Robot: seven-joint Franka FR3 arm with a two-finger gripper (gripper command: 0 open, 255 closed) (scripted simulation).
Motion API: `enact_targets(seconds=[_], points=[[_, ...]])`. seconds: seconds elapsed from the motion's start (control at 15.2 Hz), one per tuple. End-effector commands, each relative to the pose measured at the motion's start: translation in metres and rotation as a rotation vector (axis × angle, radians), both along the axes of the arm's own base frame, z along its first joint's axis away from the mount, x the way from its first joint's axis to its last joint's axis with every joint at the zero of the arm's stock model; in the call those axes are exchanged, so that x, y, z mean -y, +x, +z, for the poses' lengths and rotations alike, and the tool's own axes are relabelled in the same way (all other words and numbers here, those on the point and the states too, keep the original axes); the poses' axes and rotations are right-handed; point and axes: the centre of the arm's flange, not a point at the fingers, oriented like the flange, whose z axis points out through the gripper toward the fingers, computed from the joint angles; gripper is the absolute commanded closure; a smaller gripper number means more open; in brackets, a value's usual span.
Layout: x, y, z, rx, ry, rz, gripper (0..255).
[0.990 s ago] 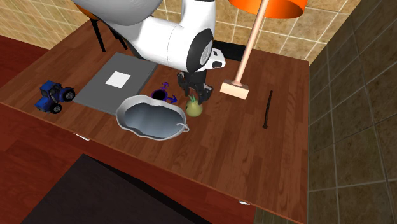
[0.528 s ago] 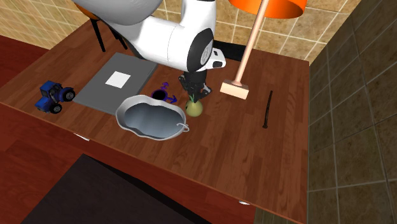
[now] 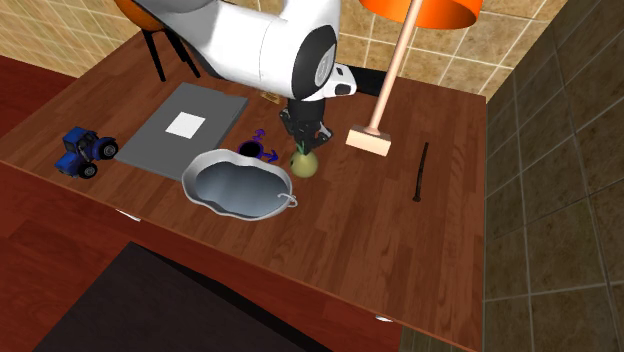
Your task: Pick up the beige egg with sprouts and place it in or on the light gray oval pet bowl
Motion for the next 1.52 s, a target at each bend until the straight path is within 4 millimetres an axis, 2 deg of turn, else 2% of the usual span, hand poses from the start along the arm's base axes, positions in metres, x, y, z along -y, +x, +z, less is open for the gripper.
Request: enact_targets(seconds=[0.0,1.45], points=[[0.001,-0.001,0.011,0.0,0.0,0.0,255],[0.001,-0.001,0.127,0.0,0.0,0.0,255]])
